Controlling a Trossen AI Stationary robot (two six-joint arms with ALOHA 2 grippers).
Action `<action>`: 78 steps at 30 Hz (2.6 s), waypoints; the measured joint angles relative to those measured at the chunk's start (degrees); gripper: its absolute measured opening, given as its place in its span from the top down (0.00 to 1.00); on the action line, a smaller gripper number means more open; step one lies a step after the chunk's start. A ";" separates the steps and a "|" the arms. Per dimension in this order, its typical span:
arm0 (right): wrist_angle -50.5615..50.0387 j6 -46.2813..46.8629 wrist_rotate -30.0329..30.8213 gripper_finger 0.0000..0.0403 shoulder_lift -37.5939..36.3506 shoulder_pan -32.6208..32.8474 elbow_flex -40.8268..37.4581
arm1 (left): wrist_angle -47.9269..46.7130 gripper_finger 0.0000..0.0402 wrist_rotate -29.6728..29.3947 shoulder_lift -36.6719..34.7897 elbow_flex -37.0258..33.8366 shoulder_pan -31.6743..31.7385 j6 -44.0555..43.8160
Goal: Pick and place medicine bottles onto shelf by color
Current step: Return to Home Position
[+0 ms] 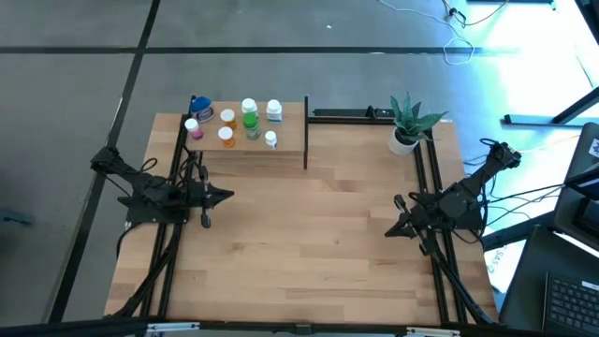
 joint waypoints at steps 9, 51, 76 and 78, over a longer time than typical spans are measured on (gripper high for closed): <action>0.02 -0.09 0.01 0.99 0.00 0.00 0.00 | 0.00 1.00 0.02 0.00 0.00 0.01 0.00; 0.07 -0.09 0.04 0.99 0.00 0.00 0.00 | -0.02 1.00 -0.01 0.00 -0.02 0.02 0.00; 0.07 -0.09 0.07 0.96 0.00 0.00 0.00 | -0.02 1.00 0.01 0.00 -0.02 0.02 -0.01; 0.06 -0.09 0.07 0.96 0.00 0.00 0.00 | -0.02 1.00 -0.01 0.00 -0.02 0.01 -0.01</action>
